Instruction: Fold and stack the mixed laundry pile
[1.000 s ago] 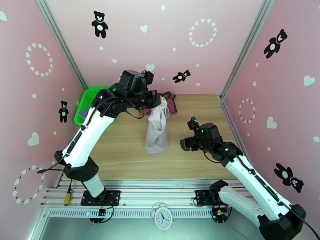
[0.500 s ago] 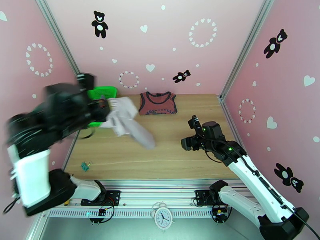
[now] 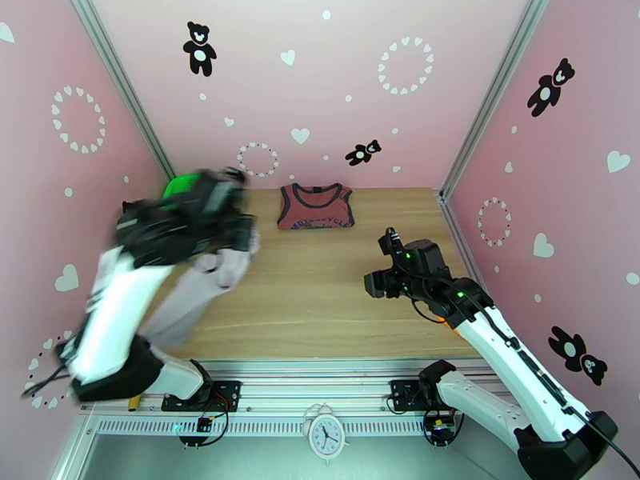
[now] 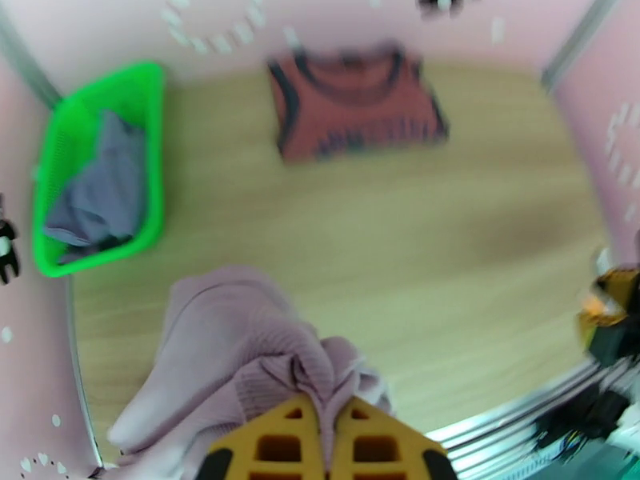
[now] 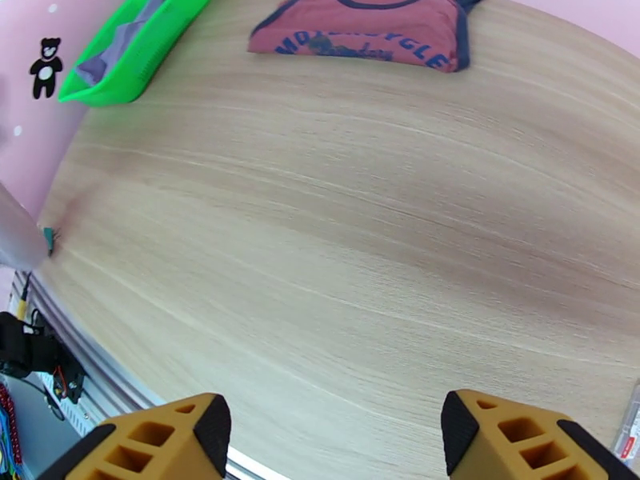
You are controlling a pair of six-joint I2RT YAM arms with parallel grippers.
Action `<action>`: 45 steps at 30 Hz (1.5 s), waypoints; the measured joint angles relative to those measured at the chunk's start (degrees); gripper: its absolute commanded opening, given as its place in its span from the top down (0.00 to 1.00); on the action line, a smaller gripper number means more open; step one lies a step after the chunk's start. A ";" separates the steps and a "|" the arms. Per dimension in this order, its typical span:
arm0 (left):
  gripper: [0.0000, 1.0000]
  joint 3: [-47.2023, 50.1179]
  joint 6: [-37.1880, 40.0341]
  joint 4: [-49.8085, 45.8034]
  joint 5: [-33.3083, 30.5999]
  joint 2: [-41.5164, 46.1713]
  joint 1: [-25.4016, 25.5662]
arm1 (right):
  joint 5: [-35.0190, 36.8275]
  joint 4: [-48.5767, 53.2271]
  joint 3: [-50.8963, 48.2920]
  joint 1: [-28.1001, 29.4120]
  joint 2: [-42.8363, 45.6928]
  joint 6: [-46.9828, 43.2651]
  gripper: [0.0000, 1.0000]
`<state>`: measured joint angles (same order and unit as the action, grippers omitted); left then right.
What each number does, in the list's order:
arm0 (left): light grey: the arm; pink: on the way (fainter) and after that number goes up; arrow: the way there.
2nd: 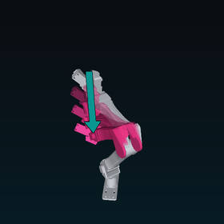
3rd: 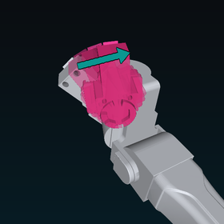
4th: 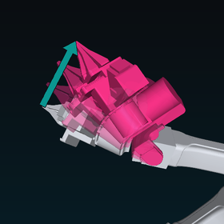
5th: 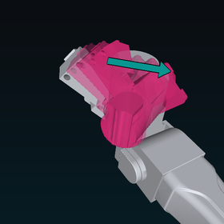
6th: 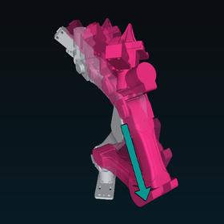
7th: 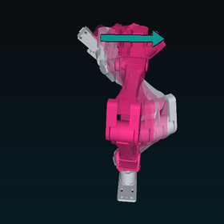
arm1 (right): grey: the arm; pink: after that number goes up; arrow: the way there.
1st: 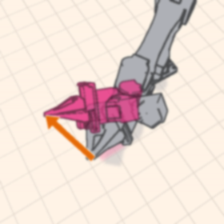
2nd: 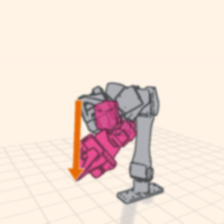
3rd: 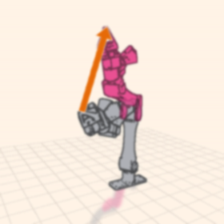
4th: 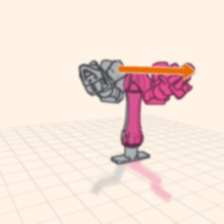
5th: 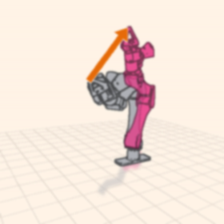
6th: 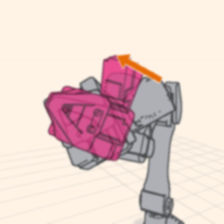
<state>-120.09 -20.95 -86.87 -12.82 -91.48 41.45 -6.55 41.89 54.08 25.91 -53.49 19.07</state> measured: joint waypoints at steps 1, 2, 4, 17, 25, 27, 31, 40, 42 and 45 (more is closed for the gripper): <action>1.00 2.01 0.42 2.03 2.03 -3.02 0.00 | 0.61 0.02 0.00 0.00 -0.15 0.02 0.25; 1.00 3.41 0.83 3.91 4.11 -6.10 0.00 | 1.18 0.02 -0.04 0.00 -0.35 0.00 0.25; 1.00 4.42 1.36 7.21 7.89 -12.50 0.22 | 2.56 0.20 -0.13 0.00 -0.72 -0.04 0.25; 0.10 -25.38 1.44 17.25 26.21 -55.01 7.13 | 13.73 3.74 -1.66 -1.68 -1.62 -1.07 0.22; 0.02 -23.39 1.20 19.19 22.69 -53.42 6.38 | 12.74 3.78 -1.84 -1.77 -1.62 -3.78 0.24; 0.02 -17.97 1.11 19.32 17.44 -48.39 6.25 | 11.08 3.76 -1.84 -1.36 -1.81 -4.55 0.25; 0.02 -4.98 0.13 20.50 5.84 -31.06 5.92 | 9.40 2.64 -1.84 4.13 -4.94 -5.07 0.27; 0.13 38.73 -10.88 25.70 -2.69 19.12 0.11 | 11.52 -6.45 -0.68 23.08 -27.10 -2.62 0.33; 0.18 49.99 -14.60 26.03 -2.36 25.68 -1.14 | 13.09 -7.63 1.07 25.16 -32.37 -1.84 0.36; 0.21 63.47 -19.17 26.73 -0.24 30.67 -3.04 | 16.55 -9.01 3.89 25.83 -38.51 0.13 0.41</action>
<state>-56.62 -40.12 -60.14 -13.06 -60.82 38.41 10.00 32.88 57.98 51.75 -92.01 19.20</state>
